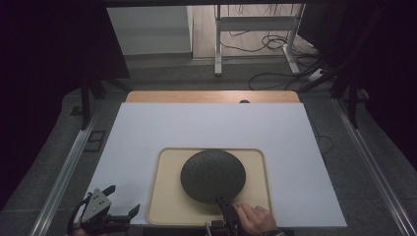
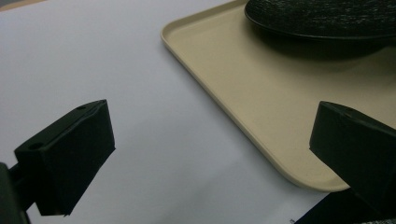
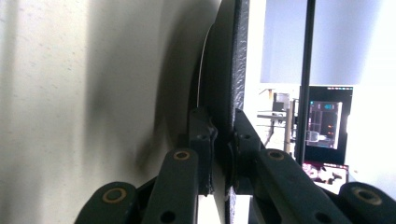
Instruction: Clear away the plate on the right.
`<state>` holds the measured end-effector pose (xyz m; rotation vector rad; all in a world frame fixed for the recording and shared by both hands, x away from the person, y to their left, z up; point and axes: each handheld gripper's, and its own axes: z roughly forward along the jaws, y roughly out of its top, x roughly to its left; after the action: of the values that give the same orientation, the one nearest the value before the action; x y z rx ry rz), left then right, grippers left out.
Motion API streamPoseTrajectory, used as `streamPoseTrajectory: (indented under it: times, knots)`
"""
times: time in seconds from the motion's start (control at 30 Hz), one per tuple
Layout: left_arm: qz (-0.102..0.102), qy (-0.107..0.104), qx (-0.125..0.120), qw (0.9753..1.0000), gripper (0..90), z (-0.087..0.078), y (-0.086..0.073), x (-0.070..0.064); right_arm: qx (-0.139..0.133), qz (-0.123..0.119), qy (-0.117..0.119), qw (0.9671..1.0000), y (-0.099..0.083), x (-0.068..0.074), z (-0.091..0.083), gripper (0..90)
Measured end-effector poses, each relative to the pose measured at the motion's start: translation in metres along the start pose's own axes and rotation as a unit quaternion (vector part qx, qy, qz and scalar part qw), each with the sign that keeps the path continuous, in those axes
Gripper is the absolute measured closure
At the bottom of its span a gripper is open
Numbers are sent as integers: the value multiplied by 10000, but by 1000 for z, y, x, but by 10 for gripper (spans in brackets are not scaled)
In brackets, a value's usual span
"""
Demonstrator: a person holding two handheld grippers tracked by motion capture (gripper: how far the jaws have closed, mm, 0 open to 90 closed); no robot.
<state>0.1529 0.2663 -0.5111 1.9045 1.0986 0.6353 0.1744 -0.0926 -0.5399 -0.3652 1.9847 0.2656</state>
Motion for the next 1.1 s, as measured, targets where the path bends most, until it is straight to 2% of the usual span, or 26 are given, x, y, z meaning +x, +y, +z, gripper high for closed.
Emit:
streamPoseTrajectory:
  times: [0.2, 0.7, 0.8, 1.03, 1.1]
  knots:
    - [10, -5, 13, 10000, 0, 0, 0, 0, -71, 121, 188, 9997, 0, 2, -1, 846]
    - [53, -20, 45, 10000, 0, 1, 0, -1, -132, 88, 360, 9992, 1, 4, 0, 837]
    - [53, -19, 45, 10000, 0, 1, 0, -1, -124, 131, 440, 9989, 1, 5, 0, 828]
    - [50, -15, 44, 10000, 0, 1, 0, -1, -67, 49, 673, 9977, 1, 7, 3, 801]
    - [51, -19, 42, 10000, 0, 1, 0, -1, -69, 114, 696, 9975, 1, 8, 3, 795]
